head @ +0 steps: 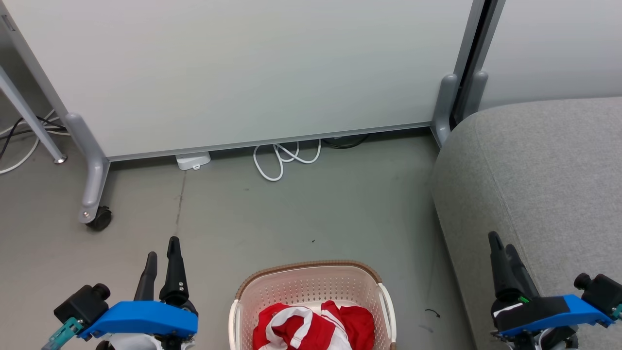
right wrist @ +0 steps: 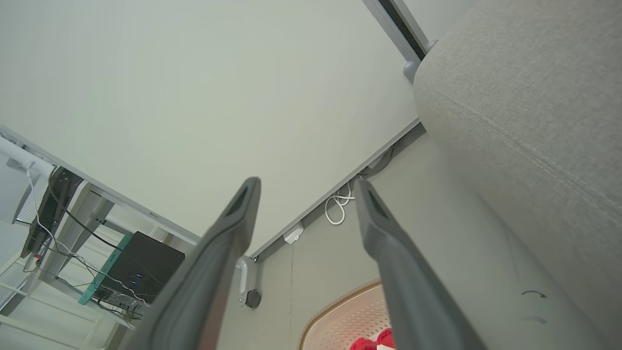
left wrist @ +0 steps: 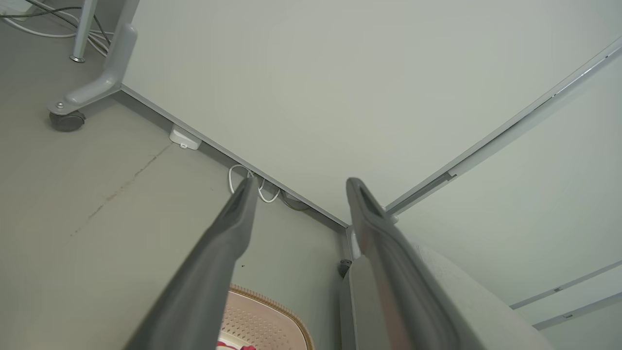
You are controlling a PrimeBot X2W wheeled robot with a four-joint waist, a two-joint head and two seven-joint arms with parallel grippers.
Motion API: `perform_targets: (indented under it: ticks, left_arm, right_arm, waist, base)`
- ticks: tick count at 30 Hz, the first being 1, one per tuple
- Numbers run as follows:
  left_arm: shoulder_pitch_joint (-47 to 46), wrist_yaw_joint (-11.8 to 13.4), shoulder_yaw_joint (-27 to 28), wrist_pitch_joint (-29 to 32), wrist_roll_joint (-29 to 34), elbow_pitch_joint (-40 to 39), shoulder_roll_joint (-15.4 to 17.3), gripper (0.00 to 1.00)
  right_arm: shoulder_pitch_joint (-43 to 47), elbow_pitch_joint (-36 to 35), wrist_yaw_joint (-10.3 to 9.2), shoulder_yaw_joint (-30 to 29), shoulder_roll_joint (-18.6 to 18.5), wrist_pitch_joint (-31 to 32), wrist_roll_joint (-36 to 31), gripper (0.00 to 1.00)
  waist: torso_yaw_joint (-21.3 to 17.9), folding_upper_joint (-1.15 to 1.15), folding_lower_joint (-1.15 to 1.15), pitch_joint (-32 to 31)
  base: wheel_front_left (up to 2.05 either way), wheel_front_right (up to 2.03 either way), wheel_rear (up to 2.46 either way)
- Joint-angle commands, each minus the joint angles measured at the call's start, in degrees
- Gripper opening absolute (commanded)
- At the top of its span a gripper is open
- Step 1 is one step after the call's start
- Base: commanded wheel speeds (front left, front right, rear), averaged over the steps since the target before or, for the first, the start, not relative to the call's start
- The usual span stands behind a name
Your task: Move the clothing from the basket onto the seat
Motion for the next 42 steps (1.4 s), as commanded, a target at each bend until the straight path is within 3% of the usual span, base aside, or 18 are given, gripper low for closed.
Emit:
perform_targets:
  ticks: [1, 24, 42]
  left_arm:
    - [-1.08, 0.30, -0.31, -0.59, 2.00, -0.93, 0.54, 1.00]
    - [-1.75, 1.87, -3.69, -4.45, 18.79, -0.62, 1.89, 1.00]
    - [-1.66, 2.12, -4.35, -6.75, 26.09, 0.89, 1.72, 1.00]
  right_arm:
    - [-1.03, -0.75, 0.13, 0.19, -0.38, -0.53, -2.11, 1.00]
    - [-1.62, -1.47, 0.15, 2.10, -0.49, -3.43, -19.32, 1.00]
    - [-1.95, -0.73, 0.17, 2.79, -0.53, -5.29, -29.04, 1.00]
  waist:
    - [0.00, 0.00, 0.00, 0.03]
    - [0.30, 0.00, 0.00, 1.12]
    - [0.19, 0.00, 0.00, 1.01]
  base:
    - [0.00, 0.00, 0.00]
    - [0.00, 0.00, 0.00]
    - [0.00, 0.00, 0.00]
